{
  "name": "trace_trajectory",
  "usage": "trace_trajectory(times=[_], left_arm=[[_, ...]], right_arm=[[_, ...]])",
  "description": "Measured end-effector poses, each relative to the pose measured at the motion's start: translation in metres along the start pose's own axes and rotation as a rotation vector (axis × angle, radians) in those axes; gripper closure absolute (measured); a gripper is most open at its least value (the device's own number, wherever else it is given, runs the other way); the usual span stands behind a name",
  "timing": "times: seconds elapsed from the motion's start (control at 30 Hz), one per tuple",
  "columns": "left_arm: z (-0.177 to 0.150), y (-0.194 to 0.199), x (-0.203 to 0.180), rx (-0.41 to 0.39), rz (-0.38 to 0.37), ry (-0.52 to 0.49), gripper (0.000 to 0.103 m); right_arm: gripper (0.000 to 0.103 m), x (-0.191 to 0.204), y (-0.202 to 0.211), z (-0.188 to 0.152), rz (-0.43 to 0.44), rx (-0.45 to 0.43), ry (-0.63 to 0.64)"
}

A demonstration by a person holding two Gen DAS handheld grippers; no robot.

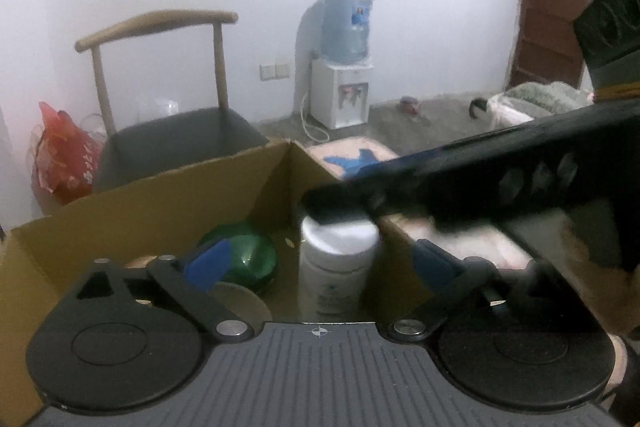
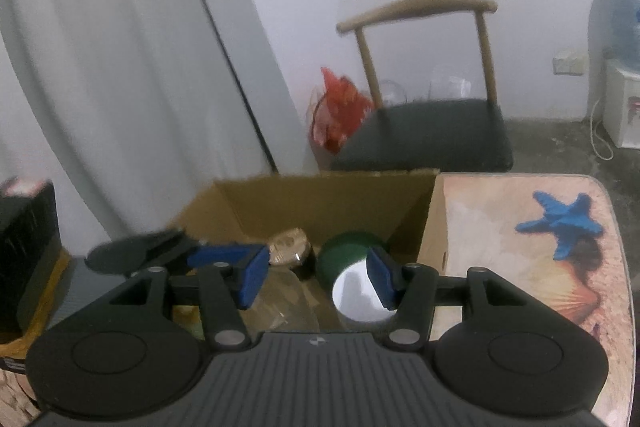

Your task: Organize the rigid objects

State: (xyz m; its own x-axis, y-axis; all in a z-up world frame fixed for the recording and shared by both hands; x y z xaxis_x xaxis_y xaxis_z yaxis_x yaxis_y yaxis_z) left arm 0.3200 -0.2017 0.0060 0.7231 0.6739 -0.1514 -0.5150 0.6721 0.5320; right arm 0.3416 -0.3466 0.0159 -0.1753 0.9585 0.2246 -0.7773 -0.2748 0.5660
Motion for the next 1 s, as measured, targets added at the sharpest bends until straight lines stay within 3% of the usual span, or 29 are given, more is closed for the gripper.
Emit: trace_trajectory(times=[0.17, 0.3, 0.4, 0.6, 0.63, 0.8, 0.9, 1.0], left_arm=[[0.002, 0.056, -0.016, -0.087, 0.021, 0.011, 0.000], [-0.007, 0.111, -0.028, -0.159, 0.076, 0.038, 0.000], [-0.018, 0.133, -0.025, -0.153, 0.139, 0.095, 0.000], [-0.047, 0.151, -0.007, -0.109, 0.457, 0.166, 0.000], [-0.053, 0.152, -0.005, -0.099, 0.483, 0.181, 0.000], [-0.077, 0.147, -0.001, -0.054, 0.548, 0.235, 0.000], [-0.086, 0.141, 0.003, -0.035, 0.518, 0.235, 0.000], [-0.087, 0.137, 0.004, -0.078, 0.483, 0.248, 0.000]], right_arm=[[0.035, 0.006, 0.069, 0.001, 0.084, -0.116, -0.135], [0.007, 0.022, 0.126, -0.016, 0.138, -0.225, -0.192], [0.004, 0.037, 0.147, -0.034, 0.141, -0.250, -0.202], [0.000, 0.062, 0.148, -0.062, 0.033, -0.269, -0.131], [0.000, 0.065, 0.146, -0.068, 0.019, -0.263, -0.128], [0.000, 0.074, 0.122, -0.091, -0.091, -0.199, -0.084], [0.000, 0.078, 0.114, -0.097, -0.167, -0.175, -0.056], [0.000, 0.083, 0.112, -0.099, -0.219, -0.174, -0.028]])
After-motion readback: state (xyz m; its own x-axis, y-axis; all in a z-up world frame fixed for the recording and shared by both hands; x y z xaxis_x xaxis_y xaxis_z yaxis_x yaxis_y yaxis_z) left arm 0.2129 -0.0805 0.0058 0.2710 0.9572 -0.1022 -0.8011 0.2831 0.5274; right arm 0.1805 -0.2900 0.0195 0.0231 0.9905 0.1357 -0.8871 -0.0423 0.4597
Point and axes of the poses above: each gripper's, at about its wrist camera, not at the fingertips, and y roughly against the way its jaws point, x to its left, z to its top, the point moved 9 cm from there along -y, roughly the way its jaws point, and after that the axes turned 13 degrees about -z, right-handed, at the moved point
